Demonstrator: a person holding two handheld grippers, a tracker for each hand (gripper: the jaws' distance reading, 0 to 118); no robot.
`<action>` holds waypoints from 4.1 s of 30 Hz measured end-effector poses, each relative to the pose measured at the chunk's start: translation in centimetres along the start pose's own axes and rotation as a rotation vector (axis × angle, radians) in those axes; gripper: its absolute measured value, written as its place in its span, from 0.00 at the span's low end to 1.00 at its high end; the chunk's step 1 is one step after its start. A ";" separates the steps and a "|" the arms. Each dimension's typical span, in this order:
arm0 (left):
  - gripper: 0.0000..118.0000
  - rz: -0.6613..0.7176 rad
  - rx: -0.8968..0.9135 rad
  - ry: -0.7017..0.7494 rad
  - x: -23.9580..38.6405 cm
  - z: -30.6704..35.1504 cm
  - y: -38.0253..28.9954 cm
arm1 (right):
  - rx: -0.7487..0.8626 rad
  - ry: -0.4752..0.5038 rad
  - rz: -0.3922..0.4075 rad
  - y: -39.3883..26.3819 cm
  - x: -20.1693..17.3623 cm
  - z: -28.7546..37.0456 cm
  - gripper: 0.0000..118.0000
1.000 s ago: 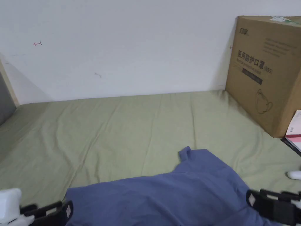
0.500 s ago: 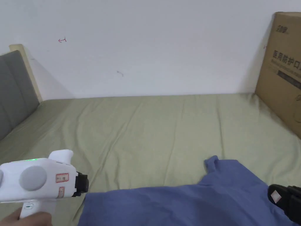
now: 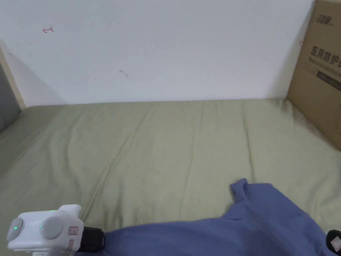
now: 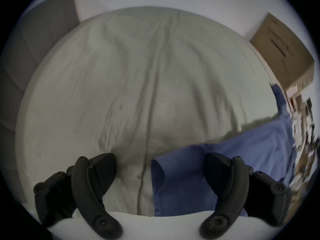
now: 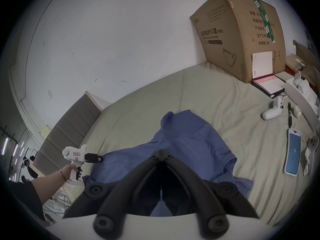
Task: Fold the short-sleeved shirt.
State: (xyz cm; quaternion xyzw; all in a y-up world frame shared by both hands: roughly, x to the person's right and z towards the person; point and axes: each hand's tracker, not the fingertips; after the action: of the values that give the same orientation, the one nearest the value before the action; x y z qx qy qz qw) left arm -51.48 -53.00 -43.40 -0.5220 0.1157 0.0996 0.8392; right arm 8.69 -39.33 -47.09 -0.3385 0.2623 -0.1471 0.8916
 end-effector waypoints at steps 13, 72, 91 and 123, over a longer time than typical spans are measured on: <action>0.01 -0.082 0.250 -0.101 3.9 9.4 -1.9 | -0.028 -0.009 0.009 6.5 2.8 -7.3 0.00; 0.04 0.059 0.119 -0.357 -2.0 15.1 -10.7 | -0.332 -0.198 -0.175 -6.7 9.0 3.9 0.00; 0.96 0.063 0.524 -0.302 4.8 24.0 -12.0 | 0.012 -0.192 0.177 -2.4 0.1 6.6 0.85; 0.47 0.497 0.217 -0.604 -5.0 15.5 -12.4 | 0.452 -0.016 0.120 -1.1 -6.9 6.4 0.00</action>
State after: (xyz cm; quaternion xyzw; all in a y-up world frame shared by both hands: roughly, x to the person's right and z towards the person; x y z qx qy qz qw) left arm -51.25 -44.66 -24.71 -0.3339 -0.0037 0.4357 0.8359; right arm 6.62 -33.77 -39.73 -0.1151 0.2350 -0.1463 0.9540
